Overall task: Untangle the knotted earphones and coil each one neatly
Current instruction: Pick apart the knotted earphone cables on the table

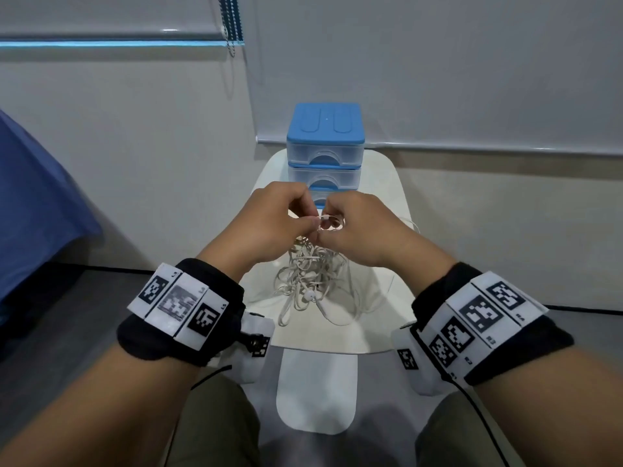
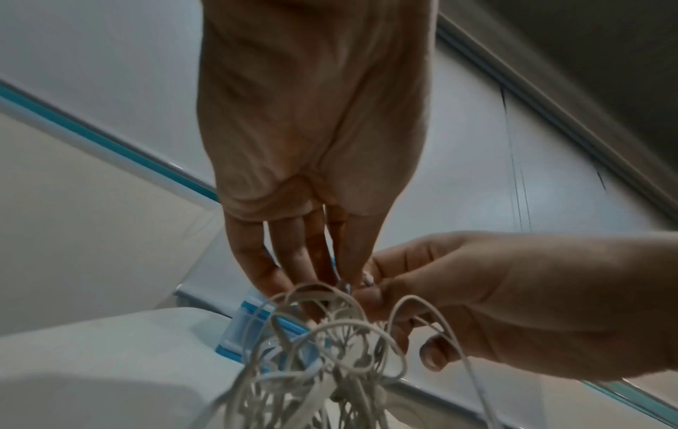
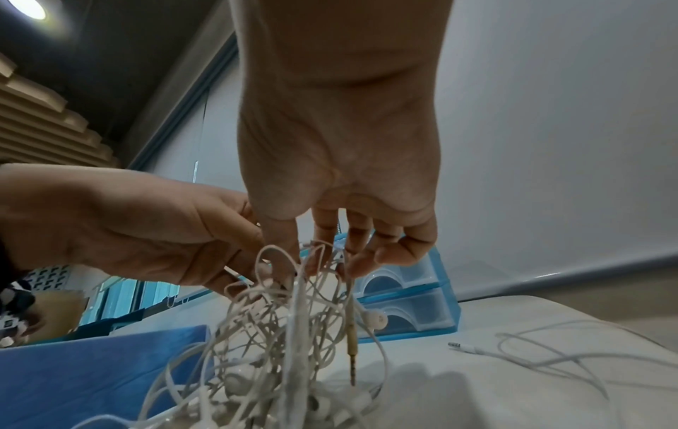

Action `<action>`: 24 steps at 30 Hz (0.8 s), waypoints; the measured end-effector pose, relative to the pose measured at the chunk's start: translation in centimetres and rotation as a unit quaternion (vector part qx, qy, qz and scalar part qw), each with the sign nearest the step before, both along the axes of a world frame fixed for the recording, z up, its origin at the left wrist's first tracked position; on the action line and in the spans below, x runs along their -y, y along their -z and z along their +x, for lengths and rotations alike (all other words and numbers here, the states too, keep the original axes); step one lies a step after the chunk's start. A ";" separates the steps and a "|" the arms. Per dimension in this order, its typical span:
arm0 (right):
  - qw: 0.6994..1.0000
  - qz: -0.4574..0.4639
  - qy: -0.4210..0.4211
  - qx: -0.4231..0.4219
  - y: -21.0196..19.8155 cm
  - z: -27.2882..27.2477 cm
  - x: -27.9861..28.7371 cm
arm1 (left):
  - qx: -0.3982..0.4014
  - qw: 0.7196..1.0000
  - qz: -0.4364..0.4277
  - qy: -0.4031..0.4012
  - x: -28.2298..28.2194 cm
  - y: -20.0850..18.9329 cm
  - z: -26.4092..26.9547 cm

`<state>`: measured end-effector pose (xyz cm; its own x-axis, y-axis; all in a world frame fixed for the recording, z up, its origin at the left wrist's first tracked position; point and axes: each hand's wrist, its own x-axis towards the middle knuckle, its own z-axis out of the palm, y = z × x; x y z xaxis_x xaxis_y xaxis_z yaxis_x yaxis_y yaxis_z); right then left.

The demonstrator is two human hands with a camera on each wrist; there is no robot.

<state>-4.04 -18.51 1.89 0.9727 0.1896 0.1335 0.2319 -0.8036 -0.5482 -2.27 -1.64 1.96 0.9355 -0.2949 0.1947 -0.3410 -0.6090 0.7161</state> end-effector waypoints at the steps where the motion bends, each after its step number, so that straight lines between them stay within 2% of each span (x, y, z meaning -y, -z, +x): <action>1: 1.000 0.000 -0.001 0.011 0.2 0.1 -0.2 | -0.002 1.000 0.005 -0.004 -0.1 -0.1 0.0; 6: 1.000 -0.004 0.000 0.023 0.6 0.5 -0.2 | -0.003 0.999 0.045 -0.008 -0.2 0.0 -0.1; 11: 0.995 0.086 -0.040 0.000 0.6 0.4 0.5 | -0.002 1.000 0.028 -0.008 -0.2 -0.2 -0.1; 20: 0.994 0.094 -0.051 -0.014 1.5 1.1 1.2 | 0.019 0.995 0.097 0.008 -0.2 -0.3 0.0; 24: 0.989 0.129 -0.066 -0.016 1.2 1.1 1.7 | 0.034 0.992 0.118 0.013 0.0 -0.6 0.1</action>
